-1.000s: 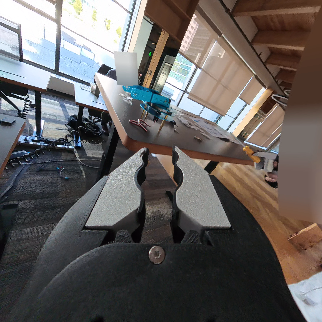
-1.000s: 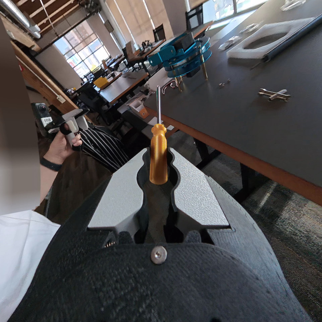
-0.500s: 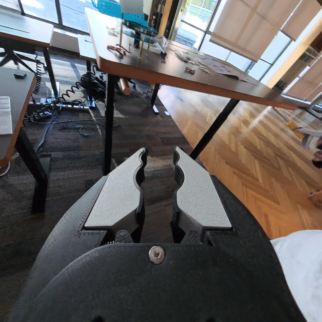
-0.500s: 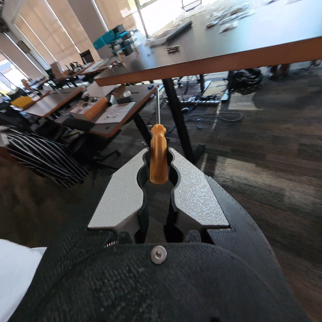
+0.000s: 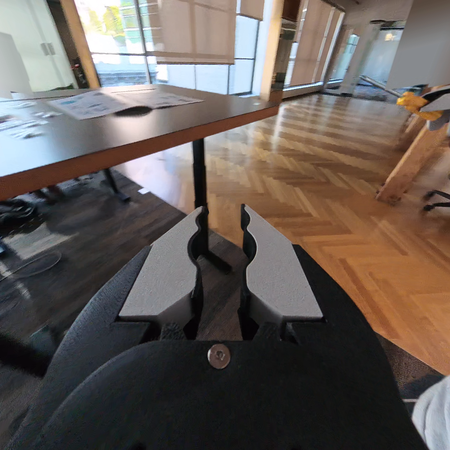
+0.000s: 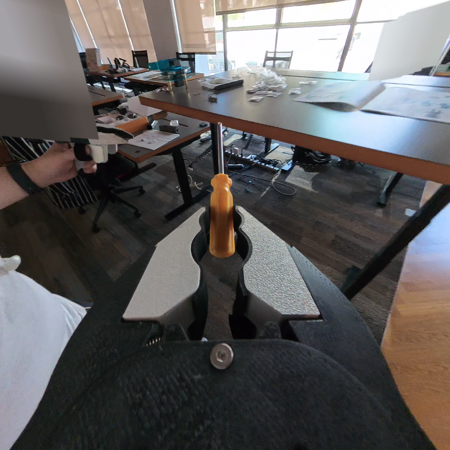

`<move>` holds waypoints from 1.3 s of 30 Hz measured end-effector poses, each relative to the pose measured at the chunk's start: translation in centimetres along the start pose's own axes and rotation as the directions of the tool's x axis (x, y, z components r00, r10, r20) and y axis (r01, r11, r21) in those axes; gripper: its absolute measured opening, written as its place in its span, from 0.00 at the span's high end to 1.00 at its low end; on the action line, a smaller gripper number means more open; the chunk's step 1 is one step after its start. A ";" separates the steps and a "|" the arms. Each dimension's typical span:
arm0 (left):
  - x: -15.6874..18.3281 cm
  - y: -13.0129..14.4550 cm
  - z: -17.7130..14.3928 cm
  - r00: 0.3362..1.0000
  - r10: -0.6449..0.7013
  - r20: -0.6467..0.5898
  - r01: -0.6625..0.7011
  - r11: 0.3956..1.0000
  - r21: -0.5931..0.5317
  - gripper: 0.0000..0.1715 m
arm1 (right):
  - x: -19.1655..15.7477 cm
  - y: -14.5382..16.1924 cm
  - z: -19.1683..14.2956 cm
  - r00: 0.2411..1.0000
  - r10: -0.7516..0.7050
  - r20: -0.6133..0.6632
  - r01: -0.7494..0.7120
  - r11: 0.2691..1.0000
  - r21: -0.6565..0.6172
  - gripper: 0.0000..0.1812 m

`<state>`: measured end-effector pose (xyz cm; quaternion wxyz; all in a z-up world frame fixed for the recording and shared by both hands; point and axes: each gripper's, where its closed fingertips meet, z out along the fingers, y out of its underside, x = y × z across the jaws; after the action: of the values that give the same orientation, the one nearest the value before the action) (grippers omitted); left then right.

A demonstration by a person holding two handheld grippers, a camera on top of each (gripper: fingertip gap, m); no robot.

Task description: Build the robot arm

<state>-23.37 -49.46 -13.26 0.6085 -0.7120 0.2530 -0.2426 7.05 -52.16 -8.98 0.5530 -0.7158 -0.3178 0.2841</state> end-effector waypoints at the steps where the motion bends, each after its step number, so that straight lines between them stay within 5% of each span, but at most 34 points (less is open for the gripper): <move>1: 1.9 -0.6 3.2 0.999 0.000 -0.051 0.000 1.000 0.010 0.84 | 1.7 -0.3 -1.3 1.000 -0.007 -0.017 0.008 1.000 0.010 0.90; 7: 15.1 -2.3 22.1 0.933 0.080 -0.351 -0.058 0.996 0.072 0.86 | 13.4 -3.6 -8.3 0.987 -0.097 -0.129 0.109 0.990 0.086 0.91; 13: 27.5 -10.1 39.8 0.778 0.142 -0.613 -0.031 0.982 0.188 0.84 | 27.3 -7.3 -18.4 0.948 -0.050 -0.313 0.135 0.956 0.259 0.91; 18: 32.4 -17.5 53.2 0.700 0.129 -0.703 -0.001 0.984 0.180 0.82 | 38.3 -7.4 -24.9 0.862 -0.004 -0.507 0.163 0.949 0.271 0.91; 22: 34.1 -19.9 63.7 0.729 0.050 -0.683 0.048 0.991 0.125 0.81 | 47.3 -5.8 -27.0 0.853 0.023 -0.522 0.126 0.961 0.247 0.91; 28: 34.7 -19.8 77.3 0.861 -0.038 -0.507 0.085 0.994 0.071 0.83 | 63.6 -5.7 -24.8 0.946 -0.058 -0.319 0.110 0.982 0.150 0.91; 31: 35.8 -20.2 83.1 0.873 -0.094 -0.479 0.116 0.993 0.017 0.82 | 71.5 -6.4 -22.1 0.982 -0.069 -0.176 0.088 0.991 0.105 0.91; 35: 34.6 -20.8 90.4 0.905 -0.145 -0.399 0.168 0.986 0.021 0.83 | 82.1 -6.2 -16.3 0.998 -0.038 -0.053 0.041 0.998 0.057 0.91; 39: 29.6 -21.2 98.3 0.935 -0.180 -0.304 0.216 0.973 0.087 0.84 | 90.9 -5.9 -8.8 0.997 -0.006 0.075 0.001 0.998 0.066 0.91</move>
<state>64.54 7.05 -5.16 0.5778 -0.6523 0.2527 -0.4204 70.73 13.46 -6.23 0.5647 -0.6853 -0.3302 0.3202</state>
